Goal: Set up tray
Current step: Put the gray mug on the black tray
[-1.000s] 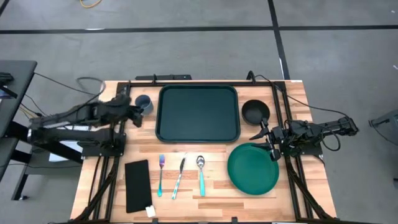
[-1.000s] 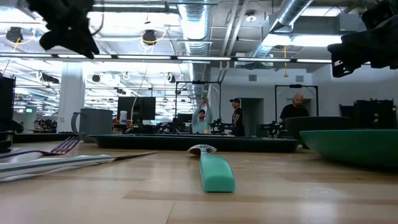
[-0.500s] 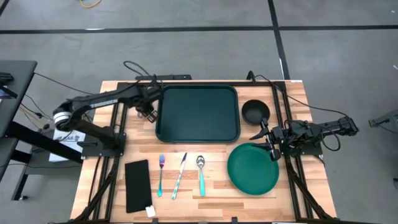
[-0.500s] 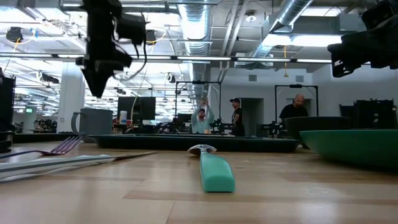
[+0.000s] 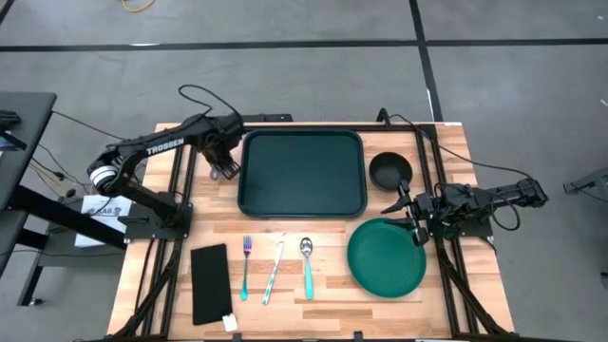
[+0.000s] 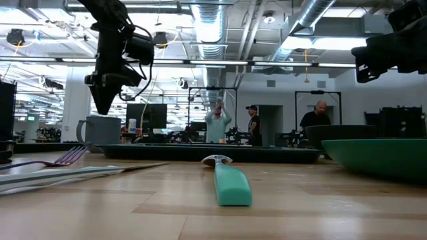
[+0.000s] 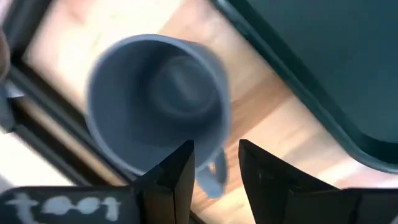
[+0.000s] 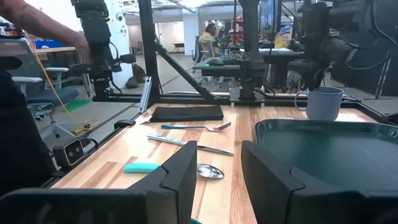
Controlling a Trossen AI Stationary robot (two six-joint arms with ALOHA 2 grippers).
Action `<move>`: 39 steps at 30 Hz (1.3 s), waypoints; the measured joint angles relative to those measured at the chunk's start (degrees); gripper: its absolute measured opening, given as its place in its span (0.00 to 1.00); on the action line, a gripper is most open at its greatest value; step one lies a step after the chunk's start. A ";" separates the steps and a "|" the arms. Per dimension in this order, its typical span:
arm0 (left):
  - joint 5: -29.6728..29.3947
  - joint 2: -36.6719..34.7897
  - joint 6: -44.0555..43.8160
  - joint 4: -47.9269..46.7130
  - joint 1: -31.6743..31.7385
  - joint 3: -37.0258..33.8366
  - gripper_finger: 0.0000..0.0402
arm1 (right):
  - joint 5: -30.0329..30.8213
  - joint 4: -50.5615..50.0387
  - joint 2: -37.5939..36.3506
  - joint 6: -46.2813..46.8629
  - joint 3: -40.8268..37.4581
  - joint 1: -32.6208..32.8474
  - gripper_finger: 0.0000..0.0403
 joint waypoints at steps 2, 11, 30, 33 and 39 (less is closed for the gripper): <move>1.61 0.00 0.51 -0.19 -0.02 0.00 0.28 | 0.00 0.00 0.01 0.00 0.00 0.00 0.29; 1.51 0.00 1.77 -0.41 -0.11 0.00 0.28 | 0.00 0.01 -0.02 0.00 0.01 0.00 0.29; -0.25 0.08 4.91 1.91 -0.11 -1.11 0.28 | 0.00 0.01 0.01 0.00 -0.01 0.02 0.29; 0.10 0.12 4.91 3.25 -0.11 -3.12 0.28 | 0.00 0.00 -0.01 0.00 0.01 0.01 0.29; -0.60 0.11 4.70 4.44 0.13 -4.76 0.28 | 0.00 0.01 0.00 0.00 -0.01 0.02 0.29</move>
